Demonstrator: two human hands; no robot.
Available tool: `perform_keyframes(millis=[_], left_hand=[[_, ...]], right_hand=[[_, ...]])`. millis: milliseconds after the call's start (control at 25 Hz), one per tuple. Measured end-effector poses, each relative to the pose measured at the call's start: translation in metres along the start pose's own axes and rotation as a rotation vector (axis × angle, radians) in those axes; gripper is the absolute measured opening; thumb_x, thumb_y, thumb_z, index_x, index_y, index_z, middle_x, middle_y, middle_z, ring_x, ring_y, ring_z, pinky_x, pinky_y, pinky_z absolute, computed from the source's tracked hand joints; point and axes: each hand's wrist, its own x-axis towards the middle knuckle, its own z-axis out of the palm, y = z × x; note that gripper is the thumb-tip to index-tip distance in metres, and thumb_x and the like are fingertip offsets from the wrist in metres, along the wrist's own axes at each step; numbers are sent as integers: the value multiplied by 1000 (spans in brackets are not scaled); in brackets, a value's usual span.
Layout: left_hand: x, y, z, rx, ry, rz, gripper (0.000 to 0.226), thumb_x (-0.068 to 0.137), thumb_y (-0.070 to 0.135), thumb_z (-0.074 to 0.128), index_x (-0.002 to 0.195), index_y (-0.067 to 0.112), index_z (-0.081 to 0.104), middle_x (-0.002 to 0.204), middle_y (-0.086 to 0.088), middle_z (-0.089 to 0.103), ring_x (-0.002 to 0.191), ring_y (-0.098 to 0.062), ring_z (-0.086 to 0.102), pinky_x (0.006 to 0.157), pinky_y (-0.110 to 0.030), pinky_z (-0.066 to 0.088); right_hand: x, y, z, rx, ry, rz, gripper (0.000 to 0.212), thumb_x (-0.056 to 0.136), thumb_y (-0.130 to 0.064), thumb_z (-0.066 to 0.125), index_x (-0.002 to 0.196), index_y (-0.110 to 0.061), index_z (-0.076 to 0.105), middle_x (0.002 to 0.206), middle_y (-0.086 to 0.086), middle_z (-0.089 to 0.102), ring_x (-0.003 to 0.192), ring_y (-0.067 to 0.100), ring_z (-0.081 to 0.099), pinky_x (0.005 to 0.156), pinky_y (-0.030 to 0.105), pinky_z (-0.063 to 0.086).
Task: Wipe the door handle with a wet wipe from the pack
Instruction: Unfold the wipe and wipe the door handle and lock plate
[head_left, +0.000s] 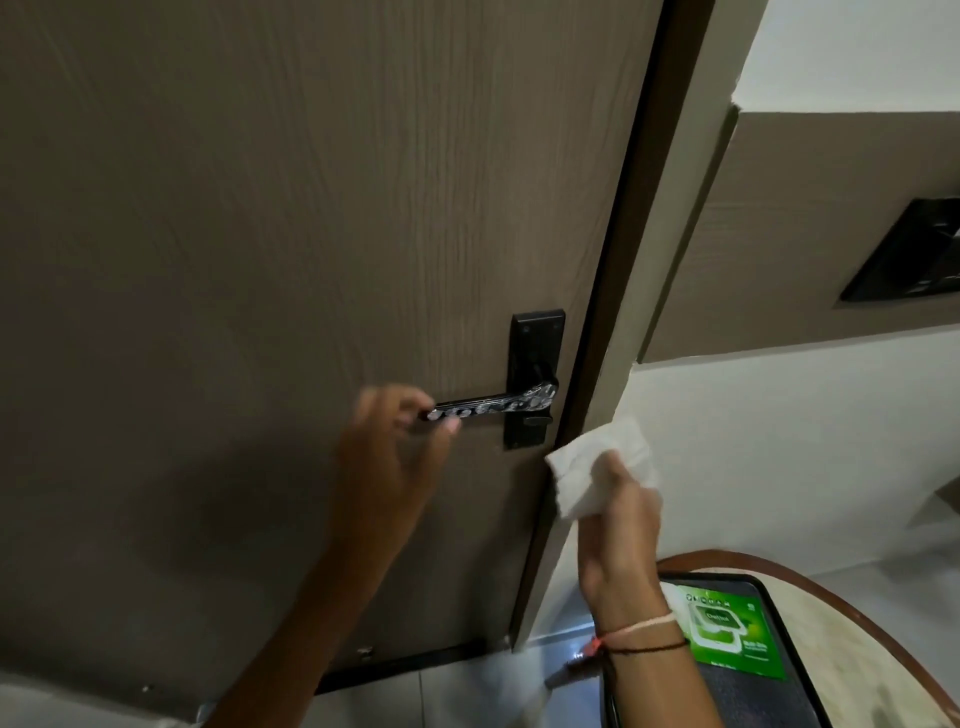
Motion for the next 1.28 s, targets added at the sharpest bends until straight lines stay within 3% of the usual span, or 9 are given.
perform_keyframes(millis=[120, 240, 360, 440, 560, 680, 960, 1160, 1280], left_hand=[[61, -4, -20, 449, 333, 472, 25, 100, 21, 67, 117, 3, 71, 125, -25, 66, 117, -32, 60, 98, -40, 49], [110, -13, -25, 826, 386, 723, 45, 106, 27, 61, 145, 5, 60, 151, -31, 54, 142, -42, 47, 113, -56, 42], [129, -35, -28, 1023, 355, 844, 62, 109, 38, 52, 163, 13, 35, 163, -26, 35, 150, -39, 33, 125, -53, 25], [134, -46, -26, 1065, 399, 854, 67, 109, 43, 47, 166, 16, 26, 168, -23, 31, 154, -37, 27, 130, -49, 13], [138, -54, -21, 1063, 440, 866, 69, 109, 45, 45, 168, 18, 21, 167, -20, 26, 157, -33, 17, 131, -48, 6], [140, -57, -21, 1049, 466, 896, 71, 108, 46, 47, 168, 18, 22, 166, -19, 27, 156, -32, 20, 131, -48, 9], [139, -57, -20, 1028, 463, 916, 70, 108, 45, 46, 168, 18, 21, 167, -18, 28, 157, -31, 17, 131, -49, 10], [139, -56, -20, 1015, 464, 920, 70, 108, 44, 46, 168, 18, 20, 166, -19, 28, 157, -31, 19, 131, -48, 9], [139, -56, -20, 1022, 458, 917, 70, 108, 43, 45, 168, 18, 18, 166, -19, 29, 155, -33, 24, 130, -49, 11]], right_hand=[[-3, 4, 49, -234, 142, -453, 40, 110, -22, 43, 142, -1, 52, 140, 20, 56, 121, 20, 57, 105, 22, 47], [-6, 38, 90, -350, 92, -637, 69, 109, -35, 39, 164, -5, 10, 173, 11, 3, 155, 10, 16, 118, 3, 18], [-2, 69, 103, -415, 19, -767, 84, 104, -50, 34, 163, -5, -5, 173, 7, -20, 162, 20, -9, 130, 22, 10], [7, 79, 108, -399, 13, -841, 91, 100, -52, 36, 162, -1, -7, 173, 12, -19, 162, 22, -9, 133, 37, 9], [9, 95, 120, -412, 44, -932, 94, 96, -45, 41, 160, 1, -11, 172, 16, -16, 162, 16, -9, 132, 28, 3], [1, 112, 124, -542, 37, -1020, 91, 100, -60, 30, 161, -6, -10, 172, 11, -21, 161, 25, -14, 133, 40, 1], [33, 82, 107, -582, 41, -1111, 101, 99, -71, 23, 159, 6, -1, 169, 29, -7, 161, 30, -9, 131, 30, 1], [41, 96, 82, -868, -44, -1332, 92, 94, -80, 17, 163, -25, -8, 166, 6, -3, 161, 15, -9, 132, 39, 6], [59, 91, 65, -936, -116, -1409, 91, 96, -76, 23, 164, -24, -7, 167, 6, 0, 162, 17, -5, 132, 41, 7]])
